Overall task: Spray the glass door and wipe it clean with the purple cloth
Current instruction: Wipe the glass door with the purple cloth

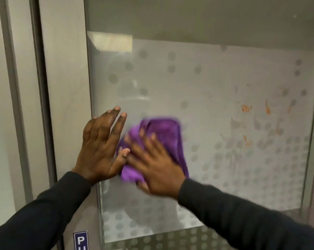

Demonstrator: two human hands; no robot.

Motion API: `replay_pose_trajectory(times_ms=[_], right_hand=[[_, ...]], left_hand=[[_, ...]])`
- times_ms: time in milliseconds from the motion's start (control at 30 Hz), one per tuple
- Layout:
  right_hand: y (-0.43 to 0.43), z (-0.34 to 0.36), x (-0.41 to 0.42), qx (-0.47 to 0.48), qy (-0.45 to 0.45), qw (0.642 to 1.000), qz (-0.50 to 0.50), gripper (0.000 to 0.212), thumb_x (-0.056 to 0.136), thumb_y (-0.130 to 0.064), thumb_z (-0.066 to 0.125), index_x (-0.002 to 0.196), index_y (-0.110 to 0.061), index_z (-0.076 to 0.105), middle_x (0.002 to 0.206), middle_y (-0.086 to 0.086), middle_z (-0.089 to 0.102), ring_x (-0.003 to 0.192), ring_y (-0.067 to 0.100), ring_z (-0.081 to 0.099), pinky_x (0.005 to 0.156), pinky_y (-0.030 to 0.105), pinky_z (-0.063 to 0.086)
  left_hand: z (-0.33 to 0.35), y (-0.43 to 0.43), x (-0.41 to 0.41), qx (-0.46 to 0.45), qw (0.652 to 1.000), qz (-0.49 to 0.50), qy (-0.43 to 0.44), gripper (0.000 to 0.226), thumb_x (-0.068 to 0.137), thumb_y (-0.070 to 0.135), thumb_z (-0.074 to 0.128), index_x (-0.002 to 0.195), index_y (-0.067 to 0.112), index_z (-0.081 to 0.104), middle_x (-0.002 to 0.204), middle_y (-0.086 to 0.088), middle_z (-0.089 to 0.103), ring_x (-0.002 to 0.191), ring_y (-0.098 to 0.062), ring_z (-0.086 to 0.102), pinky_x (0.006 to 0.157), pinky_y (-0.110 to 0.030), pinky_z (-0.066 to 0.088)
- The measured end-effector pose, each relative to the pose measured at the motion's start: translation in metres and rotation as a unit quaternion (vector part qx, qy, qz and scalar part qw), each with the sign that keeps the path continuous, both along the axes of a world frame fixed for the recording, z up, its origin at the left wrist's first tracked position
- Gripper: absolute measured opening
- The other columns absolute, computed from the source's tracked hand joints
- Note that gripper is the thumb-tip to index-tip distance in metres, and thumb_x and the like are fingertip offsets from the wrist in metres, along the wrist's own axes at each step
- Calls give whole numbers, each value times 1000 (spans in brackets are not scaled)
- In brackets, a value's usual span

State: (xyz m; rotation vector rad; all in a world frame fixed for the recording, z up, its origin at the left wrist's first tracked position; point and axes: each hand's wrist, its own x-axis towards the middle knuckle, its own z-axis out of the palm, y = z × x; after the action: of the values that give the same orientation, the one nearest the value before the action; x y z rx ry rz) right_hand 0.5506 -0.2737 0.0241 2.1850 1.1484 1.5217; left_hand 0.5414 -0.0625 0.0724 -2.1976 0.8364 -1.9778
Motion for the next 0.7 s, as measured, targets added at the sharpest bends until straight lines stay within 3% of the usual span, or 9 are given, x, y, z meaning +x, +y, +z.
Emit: replay_pose_trajectory(times_ms=[67, 133, 200, 267, 333, 433, 533, 600, 700], right_hand=[[-14, -52, -8, -158, 110, 980, 39, 72, 99, -31, 56, 161, -18, 22, 170, 11, 10, 157, 38, 11, 127, 55, 8], [-29, -64, -12, -300, 140, 941, 70, 61, 102, -17, 52, 159, -19, 32, 170, 5, 19, 156, 28, 19, 128, 42, 12], [-37, -40, -7, -370, 118, 917, 89, 54, 103, -22, 51, 155, -31, 40, 165, -3, 33, 151, 23, 30, 126, 37, 18], [-44, 10, -2, -329, 103, 933, 101, 42, 103, -40, 53, 145, -48, 49, 145, -20, 55, 131, 5, 51, 112, 15, 34], [-57, 82, 0, -226, 19, 973, 50, 37, 103, -44, 53, 139, -46, 55, 130, -20, 66, 117, -3, 61, 103, 1, 34], [-70, 168, -2, -4, -21, 1000, 16, 53, 101, -21, 50, 154, -18, 43, 161, 9, 40, 151, 27, 35, 126, 36, 23], [-57, 182, 5, 108, -60, 992, -5, 61, 100, -32, 43, 158, -14, 34, 166, 14, 28, 155, 36, 20, 128, 52, 11], [-41, 145, 6, 124, -54, 991, 19, 61, 101, -36, 41, 156, -11, 37, 164, 19, 30, 154, 40, 23, 126, 56, 14], [-28, 43, -1, -22, 15, 996, 91, 55, 103, -30, 45, 156, -19, 38, 164, 12, 32, 155, 35, 23, 126, 54, 19]], left_hand=[[1, 0, 0, -6, 1000, -6, 11, 79, 97, 57, 28, 155, 4, 32, 160, -22, 30, 145, -38, 33, 113, -55, 29], [0, 0, 0, 0, 1000, -2, 20, 78, 97, 57, 29, 154, 4, 32, 160, -22, 30, 145, -39, 33, 112, -56, 29], [0, 0, 0, 9, 1000, 5, 26, 79, 96, 56, 30, 155, 3, 32, 160, -22, 30, 145, -38, 33, 113, -55, 28], [0, 0, -1, 8, 1000, 9, 29, 79, 96, 56, 30, 155, 2, 33, 160, -22, 31, 145, -39, 33, 113, -55, 28], [1, 0, -1, 6, 1000, 9, 27, 79, 97, 56, 31, 154, 1, 35, 159, -23, 32, 145, -39, 35, 113, -55, 29], [1, -1, -1, 7, 1000, 9, 26, 79, 97, 57, 30, 153, 2, 36, 158, -23, 34, 144, -40, 35, 113, -56, 29], [1, -1, 1, 4, 1000, 8, 24, 79, 97, 57, 31, 153, 2, 36, 159, -23, 33, 144, -39, 35, 114, -55, 28], [1, -1, 2, 6, 1000, 10, 17, 78, 97, 56, 31, 153, 1, 37, 158, -23, 34, 144, -40, 36, 113, -55, 29], [2, -2, 2, 1, 1000, 8, 12, 78, 98, 56, 30, 153, 2, 37, 158, -24, 34, 144, -40, 36, 112, -56, 29]])
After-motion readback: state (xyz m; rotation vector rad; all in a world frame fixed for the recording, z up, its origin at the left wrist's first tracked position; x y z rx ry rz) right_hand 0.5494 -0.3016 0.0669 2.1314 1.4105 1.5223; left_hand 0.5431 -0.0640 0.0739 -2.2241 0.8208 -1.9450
